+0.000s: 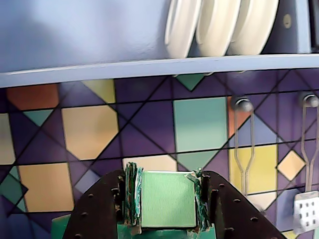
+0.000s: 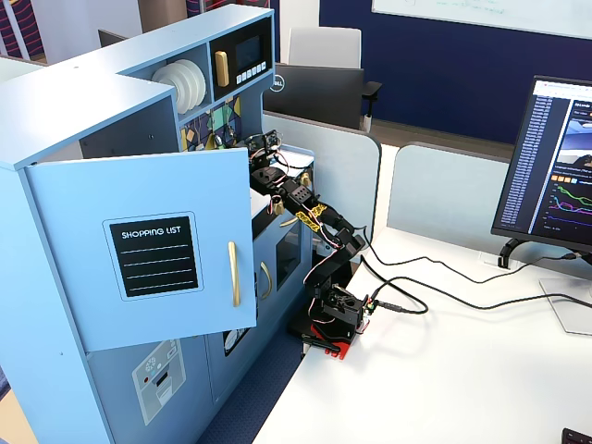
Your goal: Pick up the lid from the counter and put it on the green recipient
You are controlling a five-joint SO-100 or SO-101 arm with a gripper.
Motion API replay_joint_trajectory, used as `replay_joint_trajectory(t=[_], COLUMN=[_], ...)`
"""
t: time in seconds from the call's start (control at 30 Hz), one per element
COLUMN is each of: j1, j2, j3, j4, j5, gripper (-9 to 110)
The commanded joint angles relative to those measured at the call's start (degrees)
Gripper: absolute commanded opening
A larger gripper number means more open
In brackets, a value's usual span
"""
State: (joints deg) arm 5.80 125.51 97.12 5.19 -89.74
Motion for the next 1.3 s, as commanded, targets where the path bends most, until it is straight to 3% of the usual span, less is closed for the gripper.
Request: replay_joint_trajectory(t=[0.0, 0.53, 0.93, 1.27], j1=[-0.7, -2.8, -0.4, -0.8], j2=[-0.8, 5.0, 12.7, 10.8], j3=[-6.2, 4.3, 14.7, 13.4], j4=[-2.7, -1.2, 7.7, 7.3], j5=[-0.6, -1.1, -2.4, -2.5], gripper=[0, 0, 0, 0])
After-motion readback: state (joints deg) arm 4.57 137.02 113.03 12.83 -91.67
